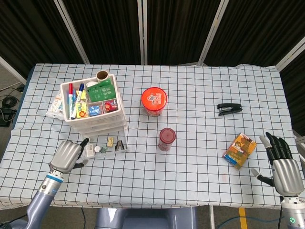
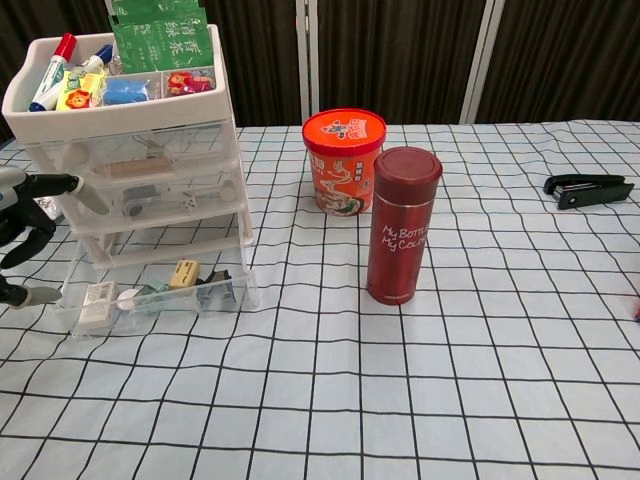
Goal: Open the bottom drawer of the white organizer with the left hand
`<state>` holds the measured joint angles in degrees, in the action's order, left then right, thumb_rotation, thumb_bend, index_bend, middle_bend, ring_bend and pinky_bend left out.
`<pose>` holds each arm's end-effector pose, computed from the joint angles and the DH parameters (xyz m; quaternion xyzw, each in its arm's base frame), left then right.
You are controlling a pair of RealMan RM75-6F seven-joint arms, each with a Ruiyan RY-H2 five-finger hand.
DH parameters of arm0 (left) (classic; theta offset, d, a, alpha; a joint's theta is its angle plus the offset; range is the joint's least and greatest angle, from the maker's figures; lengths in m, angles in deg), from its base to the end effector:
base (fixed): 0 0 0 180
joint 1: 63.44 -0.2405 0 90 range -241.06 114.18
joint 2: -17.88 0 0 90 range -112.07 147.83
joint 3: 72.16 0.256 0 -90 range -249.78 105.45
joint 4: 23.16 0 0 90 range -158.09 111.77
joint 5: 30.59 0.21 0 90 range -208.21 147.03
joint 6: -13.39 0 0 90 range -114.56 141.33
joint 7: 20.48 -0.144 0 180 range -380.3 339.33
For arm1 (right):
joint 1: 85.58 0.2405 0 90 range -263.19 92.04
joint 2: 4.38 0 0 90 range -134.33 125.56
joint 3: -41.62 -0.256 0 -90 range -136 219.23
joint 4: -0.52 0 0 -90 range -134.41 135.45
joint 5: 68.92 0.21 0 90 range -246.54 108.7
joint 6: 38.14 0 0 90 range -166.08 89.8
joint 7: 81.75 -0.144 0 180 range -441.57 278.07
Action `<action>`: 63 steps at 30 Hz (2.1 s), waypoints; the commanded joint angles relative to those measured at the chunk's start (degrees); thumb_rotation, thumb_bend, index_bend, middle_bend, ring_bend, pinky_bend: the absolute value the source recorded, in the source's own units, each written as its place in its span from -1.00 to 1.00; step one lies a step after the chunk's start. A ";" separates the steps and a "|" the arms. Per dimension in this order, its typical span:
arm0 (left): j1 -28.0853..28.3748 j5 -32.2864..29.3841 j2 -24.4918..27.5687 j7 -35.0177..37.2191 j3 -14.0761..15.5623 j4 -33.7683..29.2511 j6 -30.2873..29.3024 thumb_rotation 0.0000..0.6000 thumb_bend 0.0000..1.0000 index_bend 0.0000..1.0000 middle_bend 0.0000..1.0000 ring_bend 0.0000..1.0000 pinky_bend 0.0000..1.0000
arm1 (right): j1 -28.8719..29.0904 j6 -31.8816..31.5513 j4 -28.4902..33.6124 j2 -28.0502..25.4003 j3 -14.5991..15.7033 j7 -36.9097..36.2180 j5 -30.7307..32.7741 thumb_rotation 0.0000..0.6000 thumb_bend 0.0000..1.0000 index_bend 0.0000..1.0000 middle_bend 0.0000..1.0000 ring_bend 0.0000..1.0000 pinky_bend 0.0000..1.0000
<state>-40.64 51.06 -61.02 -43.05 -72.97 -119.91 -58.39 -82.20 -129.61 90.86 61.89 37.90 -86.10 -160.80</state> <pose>-0.2135 0.2404 0.0389 -0.7280 -0.3379 -0.3686 0.4691 -0.2982 -0.1748 0.1612 0.5796 -0.3594 0.4602 0.5685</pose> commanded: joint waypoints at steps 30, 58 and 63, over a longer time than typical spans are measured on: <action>17.04 -8.83 -0.02 -20.91 -2.58 4.95 19.94 1.00 -0.62 -0.01 0.91 0.89 0.69 | 0.74 2.36 -0.56 -1.39 -1.67 -3.79 3.88 1.00 -0.89 -0.97 -1.00 -1.00 -1.00; 18.00 2.50 -4.29 -11.43 1.91 17.27 19.67 1.00 -0.57 -0.05 1.00 0.97 0.77 | 0.79 2.63 -0.68 -1.27 -1.94 -3.68 4.47 1.00 -0.89 -0.97 -1.00 -1.00 -1.00; 18.22 0.68 -3.82 -12.05 1.52 16.18 20.89 1.00 -0.56 -0.07 1.00 0.97 0.77 | 0.82 2.75 -0.65 -1.20 -1.77 -3.47 4.27 1.00 -0.89 -0.97 -1.00 -1.00 -1.00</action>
<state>-22.50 52.01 -64.97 -54.94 -71.34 -103.51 -37.76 -81.38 -126.87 90.20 60.69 36.13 -89.58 -156.52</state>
